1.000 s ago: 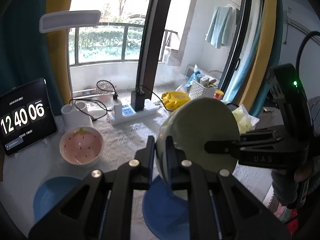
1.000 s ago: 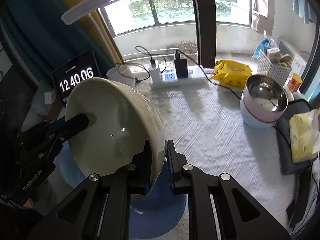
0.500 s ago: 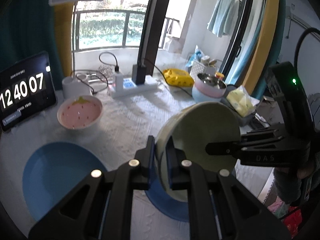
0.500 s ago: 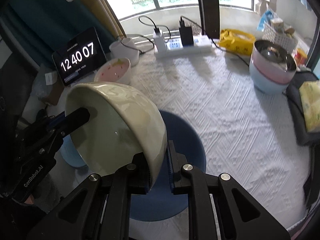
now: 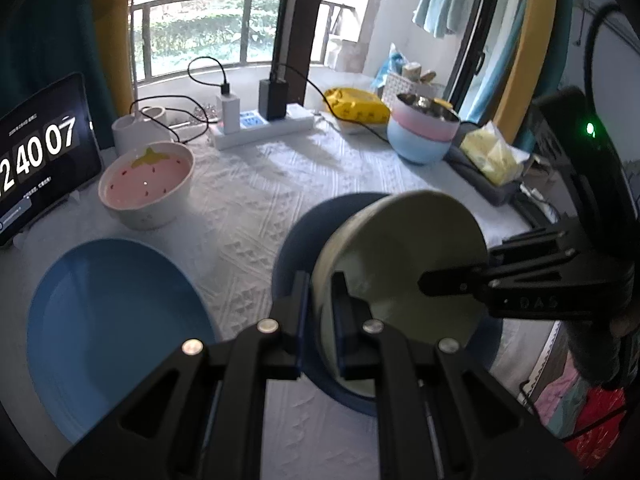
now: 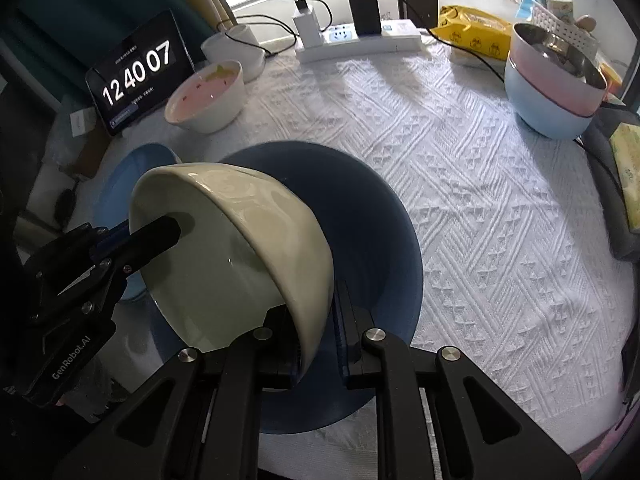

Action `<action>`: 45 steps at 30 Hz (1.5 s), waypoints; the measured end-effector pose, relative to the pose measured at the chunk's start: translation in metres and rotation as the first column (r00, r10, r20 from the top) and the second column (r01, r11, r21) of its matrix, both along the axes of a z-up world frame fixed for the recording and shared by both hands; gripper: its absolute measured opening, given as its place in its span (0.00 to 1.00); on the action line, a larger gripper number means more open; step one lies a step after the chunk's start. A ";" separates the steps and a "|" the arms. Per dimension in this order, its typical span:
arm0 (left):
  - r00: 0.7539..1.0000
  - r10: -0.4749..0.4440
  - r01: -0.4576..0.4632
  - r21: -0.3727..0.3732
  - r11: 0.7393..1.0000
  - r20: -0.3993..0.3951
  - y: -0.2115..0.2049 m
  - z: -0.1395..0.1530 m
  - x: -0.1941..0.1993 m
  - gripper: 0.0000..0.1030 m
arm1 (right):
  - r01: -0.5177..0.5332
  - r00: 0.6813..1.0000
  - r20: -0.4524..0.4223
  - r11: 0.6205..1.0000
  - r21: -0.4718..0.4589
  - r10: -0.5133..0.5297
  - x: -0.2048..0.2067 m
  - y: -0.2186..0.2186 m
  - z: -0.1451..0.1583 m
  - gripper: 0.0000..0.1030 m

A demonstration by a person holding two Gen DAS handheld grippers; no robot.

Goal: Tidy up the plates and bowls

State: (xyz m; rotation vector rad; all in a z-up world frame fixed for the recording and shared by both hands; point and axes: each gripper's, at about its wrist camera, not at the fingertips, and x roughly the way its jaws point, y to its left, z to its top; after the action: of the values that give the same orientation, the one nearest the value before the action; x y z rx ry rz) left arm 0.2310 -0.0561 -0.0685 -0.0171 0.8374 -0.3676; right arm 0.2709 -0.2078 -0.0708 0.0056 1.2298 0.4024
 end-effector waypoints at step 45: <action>0.994 0.007 -0.014 0.066 0.998 0.111 -0.007 -0.010 0.043 0.13 | -0.059 0.934 0.337 0.982 -0.177 0.117 0.030 0.024 0.008 0.17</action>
State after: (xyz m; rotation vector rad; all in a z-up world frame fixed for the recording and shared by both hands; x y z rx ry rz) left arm 0.2739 -0.0634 -0.0781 0.0604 0.7396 -0.3276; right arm 0.3012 -0.1841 -0.0628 -0.2540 0.9118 0.3610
